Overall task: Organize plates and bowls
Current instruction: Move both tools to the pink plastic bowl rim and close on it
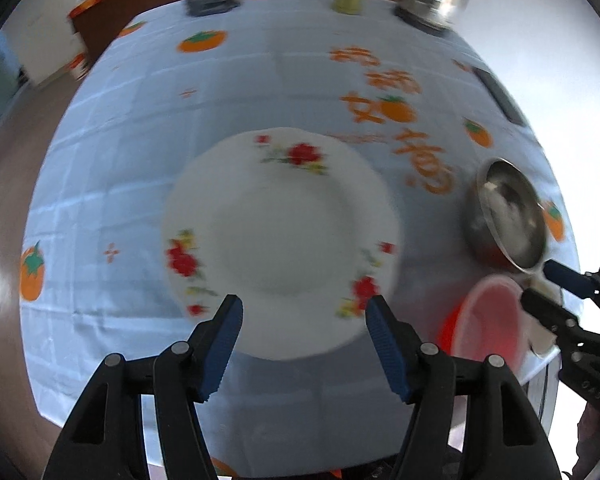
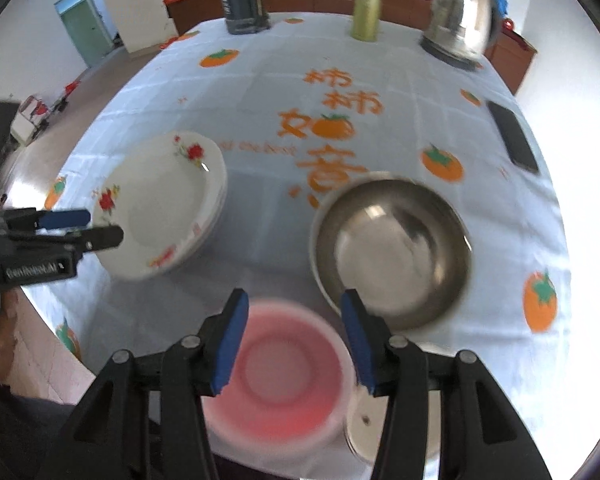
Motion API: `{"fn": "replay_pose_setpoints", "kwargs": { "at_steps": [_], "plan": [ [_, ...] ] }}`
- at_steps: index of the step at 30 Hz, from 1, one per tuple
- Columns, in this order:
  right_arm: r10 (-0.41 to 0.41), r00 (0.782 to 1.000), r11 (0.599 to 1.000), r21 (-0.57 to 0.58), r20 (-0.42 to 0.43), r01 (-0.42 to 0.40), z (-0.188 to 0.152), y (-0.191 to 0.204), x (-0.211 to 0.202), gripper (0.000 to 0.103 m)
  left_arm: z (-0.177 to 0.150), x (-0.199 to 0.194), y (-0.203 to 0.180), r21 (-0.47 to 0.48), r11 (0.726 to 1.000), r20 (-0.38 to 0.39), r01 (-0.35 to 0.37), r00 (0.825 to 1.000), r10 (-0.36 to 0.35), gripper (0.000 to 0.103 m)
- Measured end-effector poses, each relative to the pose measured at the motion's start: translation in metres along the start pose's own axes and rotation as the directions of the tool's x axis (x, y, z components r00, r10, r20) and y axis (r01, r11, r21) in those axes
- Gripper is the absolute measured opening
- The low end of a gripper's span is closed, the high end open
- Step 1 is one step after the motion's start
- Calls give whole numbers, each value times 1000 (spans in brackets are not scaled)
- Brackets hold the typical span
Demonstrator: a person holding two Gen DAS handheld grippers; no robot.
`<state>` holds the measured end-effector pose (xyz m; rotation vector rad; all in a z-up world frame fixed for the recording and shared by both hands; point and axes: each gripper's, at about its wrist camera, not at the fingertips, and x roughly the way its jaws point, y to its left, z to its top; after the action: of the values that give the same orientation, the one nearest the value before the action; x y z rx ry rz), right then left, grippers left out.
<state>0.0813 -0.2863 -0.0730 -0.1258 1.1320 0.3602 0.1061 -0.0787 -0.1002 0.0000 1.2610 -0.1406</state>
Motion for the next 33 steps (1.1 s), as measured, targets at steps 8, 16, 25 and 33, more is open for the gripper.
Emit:
{"fn": "replay_pose_setpoints", "kwargs": {
  "at_steps": [8, 16, 25, 33],
  "plan": [
    [-24, 998, 998, 63, -54, 27, -45, -22, -4, 35, -12, 6, -57, 154, 985, -40, 84, 996, -79, 66],
    [-12, 997, 996, 88, -70, 18, -61, -32, -3, 27, -21, 18, -82, 198, 970, -102, 141, 987, -123, 66],
    [0, 996, 998, 60, -93, 6, -61, -32, 8, 21, -31, 37, -91, 190, 967, -185, 170, 974, -134, 43],
    [8, 996, 999, 37, -93, -4, -61, -29, 11, 12, -35, 43, -95, 186, 961, -217, 206, 962, -165, 11]
  ]
}}
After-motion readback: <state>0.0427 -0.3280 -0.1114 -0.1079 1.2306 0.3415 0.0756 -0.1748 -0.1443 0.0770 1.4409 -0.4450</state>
